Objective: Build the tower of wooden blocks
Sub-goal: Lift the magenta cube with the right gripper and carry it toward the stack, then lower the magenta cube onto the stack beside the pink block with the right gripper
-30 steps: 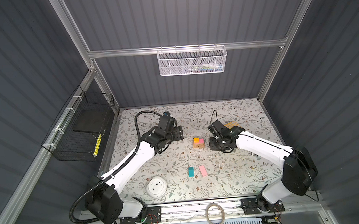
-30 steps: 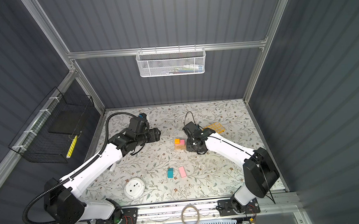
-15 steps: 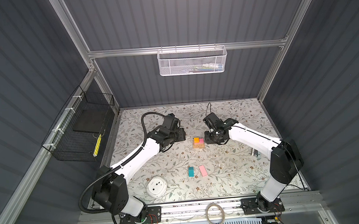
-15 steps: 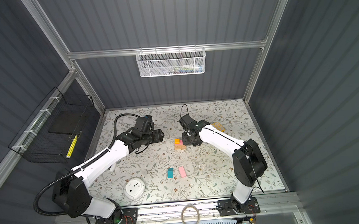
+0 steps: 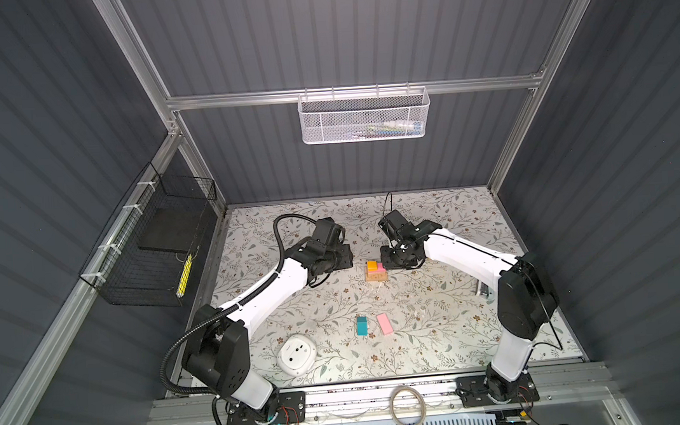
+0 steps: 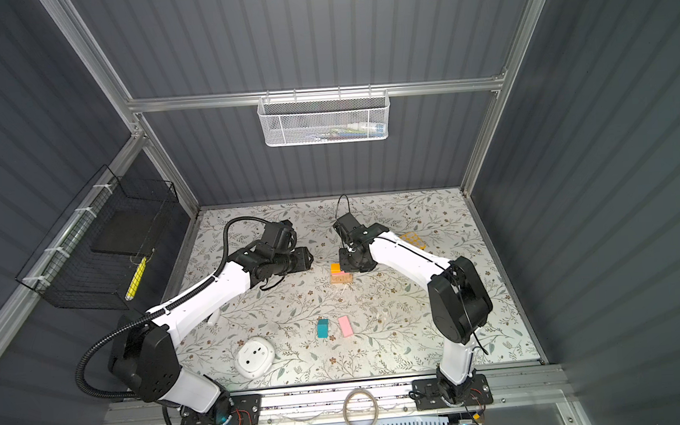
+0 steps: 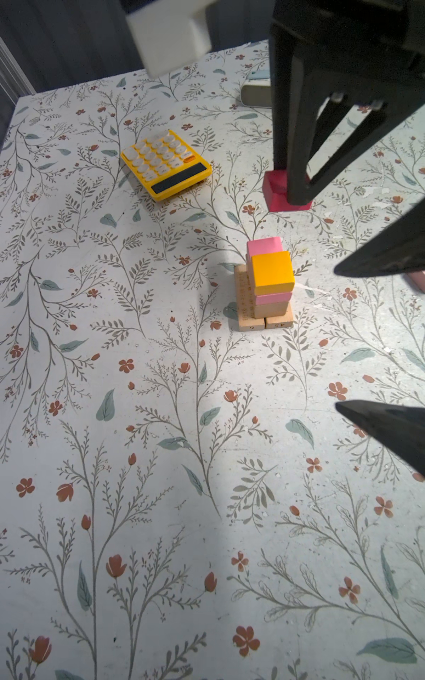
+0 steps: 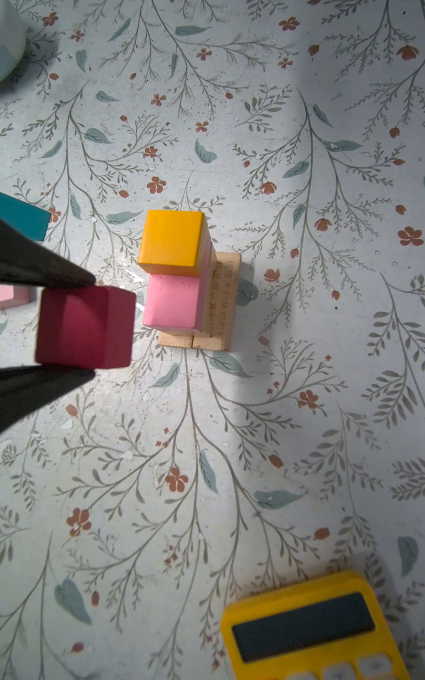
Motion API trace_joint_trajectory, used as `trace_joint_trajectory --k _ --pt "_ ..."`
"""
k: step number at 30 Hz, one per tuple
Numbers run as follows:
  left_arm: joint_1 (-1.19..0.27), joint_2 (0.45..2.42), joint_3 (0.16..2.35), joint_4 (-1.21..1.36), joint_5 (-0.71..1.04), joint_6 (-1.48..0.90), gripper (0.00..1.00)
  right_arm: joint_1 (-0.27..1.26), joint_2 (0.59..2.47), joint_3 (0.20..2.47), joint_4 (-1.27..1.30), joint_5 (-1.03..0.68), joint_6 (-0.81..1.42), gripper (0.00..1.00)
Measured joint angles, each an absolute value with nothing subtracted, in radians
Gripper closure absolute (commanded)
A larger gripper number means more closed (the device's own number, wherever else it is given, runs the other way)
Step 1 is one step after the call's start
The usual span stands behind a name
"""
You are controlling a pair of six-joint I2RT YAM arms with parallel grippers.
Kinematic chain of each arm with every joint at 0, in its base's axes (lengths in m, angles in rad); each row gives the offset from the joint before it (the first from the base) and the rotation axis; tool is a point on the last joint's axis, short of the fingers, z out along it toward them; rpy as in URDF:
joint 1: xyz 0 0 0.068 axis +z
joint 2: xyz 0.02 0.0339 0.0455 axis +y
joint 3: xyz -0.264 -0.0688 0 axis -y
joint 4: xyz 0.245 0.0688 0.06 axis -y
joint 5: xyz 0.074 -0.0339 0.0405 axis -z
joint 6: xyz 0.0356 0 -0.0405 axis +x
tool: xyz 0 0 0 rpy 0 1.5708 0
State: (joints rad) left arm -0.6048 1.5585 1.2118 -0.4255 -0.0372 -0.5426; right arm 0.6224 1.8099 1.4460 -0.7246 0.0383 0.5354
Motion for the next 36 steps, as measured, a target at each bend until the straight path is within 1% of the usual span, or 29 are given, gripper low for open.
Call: trace_joint_trajectory --k 13,22,36 --pt "-0.605 1.559 1.212 -0.432 -0.053 -0.543 0.47 0.622 1.830 1.486 -0.712 0.027 0.534 0.73" --pt "-0.605 1.559 1.212 -0.433 -0.059 -0.542 0.47 0.622 1.876 1.491 -0.707 0.024 0.535 0.74" --pt "-0.605 1.559 1.213 -0.433 -0.059 -0.542 0.47 0.622 1.887 1.502 -0.703 0.021 0.535 0.73"
